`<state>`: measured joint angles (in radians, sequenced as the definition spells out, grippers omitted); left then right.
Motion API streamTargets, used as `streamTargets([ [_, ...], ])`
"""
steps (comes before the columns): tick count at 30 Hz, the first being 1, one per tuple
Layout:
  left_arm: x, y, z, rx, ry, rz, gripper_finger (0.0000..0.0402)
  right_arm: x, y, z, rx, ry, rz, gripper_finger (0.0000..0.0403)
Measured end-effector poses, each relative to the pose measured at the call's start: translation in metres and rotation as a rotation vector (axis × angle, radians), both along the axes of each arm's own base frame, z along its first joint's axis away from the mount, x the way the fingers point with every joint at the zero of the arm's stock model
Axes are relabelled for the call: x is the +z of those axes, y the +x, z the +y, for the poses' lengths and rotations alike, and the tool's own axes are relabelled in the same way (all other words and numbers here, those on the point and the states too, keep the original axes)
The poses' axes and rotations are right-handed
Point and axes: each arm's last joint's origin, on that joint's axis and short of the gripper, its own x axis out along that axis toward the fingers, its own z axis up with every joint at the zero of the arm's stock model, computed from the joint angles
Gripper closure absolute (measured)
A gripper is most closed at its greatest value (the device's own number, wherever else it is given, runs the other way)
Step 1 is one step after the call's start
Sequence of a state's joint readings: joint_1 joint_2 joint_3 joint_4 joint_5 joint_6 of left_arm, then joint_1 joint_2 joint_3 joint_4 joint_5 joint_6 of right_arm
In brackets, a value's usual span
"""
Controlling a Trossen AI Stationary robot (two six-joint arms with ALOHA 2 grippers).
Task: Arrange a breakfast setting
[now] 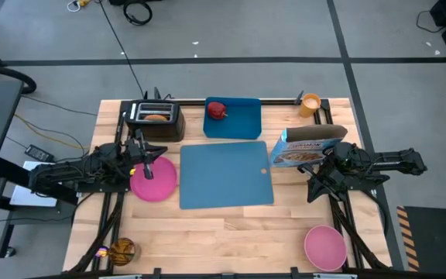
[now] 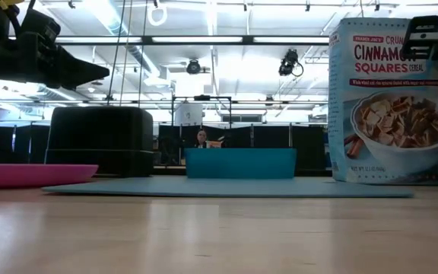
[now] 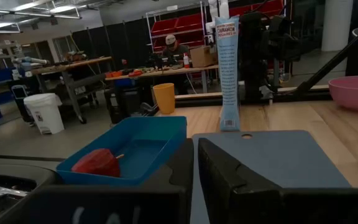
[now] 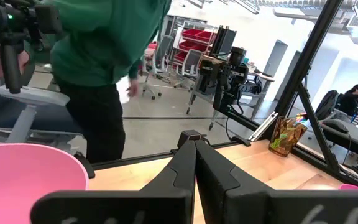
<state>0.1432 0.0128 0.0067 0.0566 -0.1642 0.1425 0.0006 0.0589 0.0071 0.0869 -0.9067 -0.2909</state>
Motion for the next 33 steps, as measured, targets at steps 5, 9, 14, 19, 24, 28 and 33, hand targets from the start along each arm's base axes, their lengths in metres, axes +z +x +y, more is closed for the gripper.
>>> streamTargets([
  [5, 0.0, 0.0, 0.0, 0.0, 0.0, -0.002, 0.037, 0.011, 0.002, -0.003, -0.159, -0.135, -0.277, 0.0385],
  [9, 0.001, 0.0, 0.0, 0.001, 0.001, -0.007, 0.037, 0.015, 0.002, -0.004, -0.219, -0.171, -0.367, 0.0385],
  [14, 0.001, 0.0, 0.0, 0.006, 0.001, -0.011, 0.037, 0.009, 0.004, -0.004, -0.22, -0.085, -0.193, 0.0385],
  [19, 0.001, 0.0, 0.0, 0.006, 0.002, -0.013, 0.037, 0.016, 0.002, -0.003, -0.171, 0.022, -0.169, 0.0385],
  [24, 0.002, 0.0, 0.0, 0.003, 0.002, -0.018, 0.037, 0.028, -0.003, -0.001, -0.061, 0.219, -0.09, 0.0385],
  [28, 0.002, 0.0, 0.0, 0.002, 0.002, -0.018, 0.037, 0.031, -0.002, -0.003, -0.138, 0.406, 0.025, 0.0385],
  [33, 0.002, 0.0, 0.0, 0.0, 0.003, -0.019, 0.037, 0.031, 0.001, 0.0, -0.154, 0.459, 0.067, 0.0385],
])
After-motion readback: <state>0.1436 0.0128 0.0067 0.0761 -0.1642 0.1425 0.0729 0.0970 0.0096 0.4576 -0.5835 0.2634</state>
